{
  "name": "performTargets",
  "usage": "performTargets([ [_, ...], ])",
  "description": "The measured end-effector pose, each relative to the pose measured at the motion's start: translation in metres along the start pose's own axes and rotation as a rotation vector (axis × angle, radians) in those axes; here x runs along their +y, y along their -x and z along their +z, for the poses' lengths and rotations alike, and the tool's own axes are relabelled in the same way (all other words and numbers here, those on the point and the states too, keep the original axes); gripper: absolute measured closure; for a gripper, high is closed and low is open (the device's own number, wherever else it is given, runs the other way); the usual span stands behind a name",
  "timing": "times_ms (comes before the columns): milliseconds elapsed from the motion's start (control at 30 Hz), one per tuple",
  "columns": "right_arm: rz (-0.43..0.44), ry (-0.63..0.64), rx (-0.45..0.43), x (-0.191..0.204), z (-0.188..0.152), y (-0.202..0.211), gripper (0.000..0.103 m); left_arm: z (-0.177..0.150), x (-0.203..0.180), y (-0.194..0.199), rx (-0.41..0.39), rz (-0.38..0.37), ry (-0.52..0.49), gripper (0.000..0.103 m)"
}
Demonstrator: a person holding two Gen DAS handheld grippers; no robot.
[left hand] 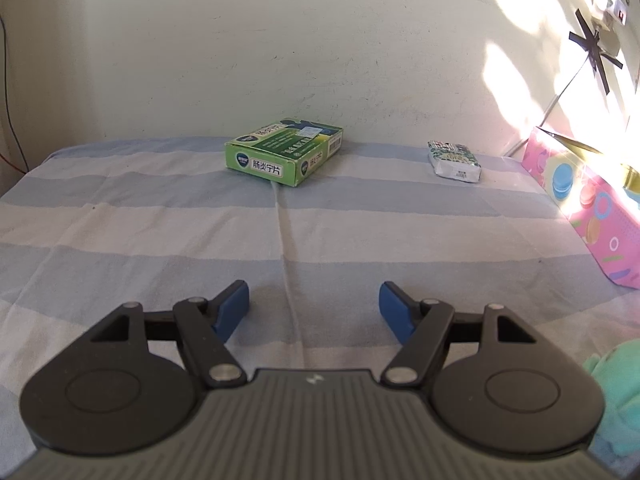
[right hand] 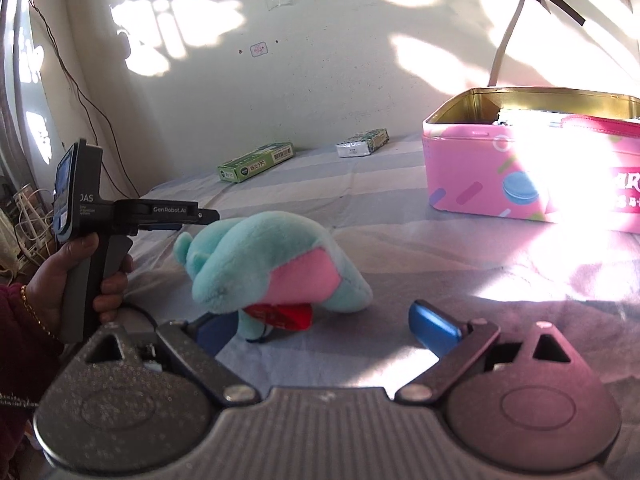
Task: Organize objects
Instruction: 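Lift the teal plush toy off the bed with the right gripper, then grasp the plush toy with the left gripper while the right gripper holds it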
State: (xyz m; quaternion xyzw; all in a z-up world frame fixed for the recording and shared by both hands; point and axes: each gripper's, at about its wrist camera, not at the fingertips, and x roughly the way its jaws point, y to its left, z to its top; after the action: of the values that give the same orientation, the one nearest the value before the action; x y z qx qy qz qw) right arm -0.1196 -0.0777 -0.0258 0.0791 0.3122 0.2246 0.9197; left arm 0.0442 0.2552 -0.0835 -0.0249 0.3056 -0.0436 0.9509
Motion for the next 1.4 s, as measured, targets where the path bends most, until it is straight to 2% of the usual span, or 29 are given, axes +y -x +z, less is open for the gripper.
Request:
performTargets([
  [100, 0.021, 0.001, -0.015, -0.001, -0.002, 0.002, 0.007, -0.01, 0.013, 0.02, -0.004, -0.081, 0.1, 0.029],
  [167, 0.036, 0.009, -0.025, 0.0, -0.002, 0.003, 0.007, -0.015, 0.02, 0.034, -0.009, -0.185, 0.178, 0.03],
  [233, 0.046, 0.014, -0.03, 0.002, -0.001, 0.002, 0.007, -0.018, 0.018, 0.047, -0.011, -0.276, 0.213, 0.031],
  [333, 0.058, 0.019, -0.046, 0.003, -0.001, 0.003, 0.007, -0.019, 0.0, 0.062, 0.003, -0.365, 0.186, 0.031],
  [433, 0.066, 0.018, -0.058, 0.003, -0.002, 0.004, 0.007, -0.019, -0.03, 0.07, 0.03, -0.411, 0.107, 0.033],
  [533, 0.059, 0.011, -0.052, 0.003, -0.001, 0.003, 0.007, -0.019, -0.062, 0.074, 0.054, -0.419, 0.034, 0.033],
  [700, 0.047, -0.007, -0.042, 0.001, 0.001, 0.001, 0.008, -0.017, -0.101, 0.069, 0.074, -0.387, -0.054, 0.03],
  [833, 0.035, -0.019, -0.03, 0.0, 0.002, -0.001, 0.008, -0.019, -0.119, 0.068, 0.046, -0.344, -0.096, 0.029],
  [1100, 0.012, -0.019, -0.014, 0.002, 0.0, -0.003, 0.008, -0.019, -0.125, 0.072, 0.025, -0.287, -0.12, 0.029],
  [1400, -0.009, 0.014, -0.02, 0.007, -0.001, -0.002, 0.008, -0.021, -0.124, 0.073, 0.015, -0.279, -0.126, 0.029],
])
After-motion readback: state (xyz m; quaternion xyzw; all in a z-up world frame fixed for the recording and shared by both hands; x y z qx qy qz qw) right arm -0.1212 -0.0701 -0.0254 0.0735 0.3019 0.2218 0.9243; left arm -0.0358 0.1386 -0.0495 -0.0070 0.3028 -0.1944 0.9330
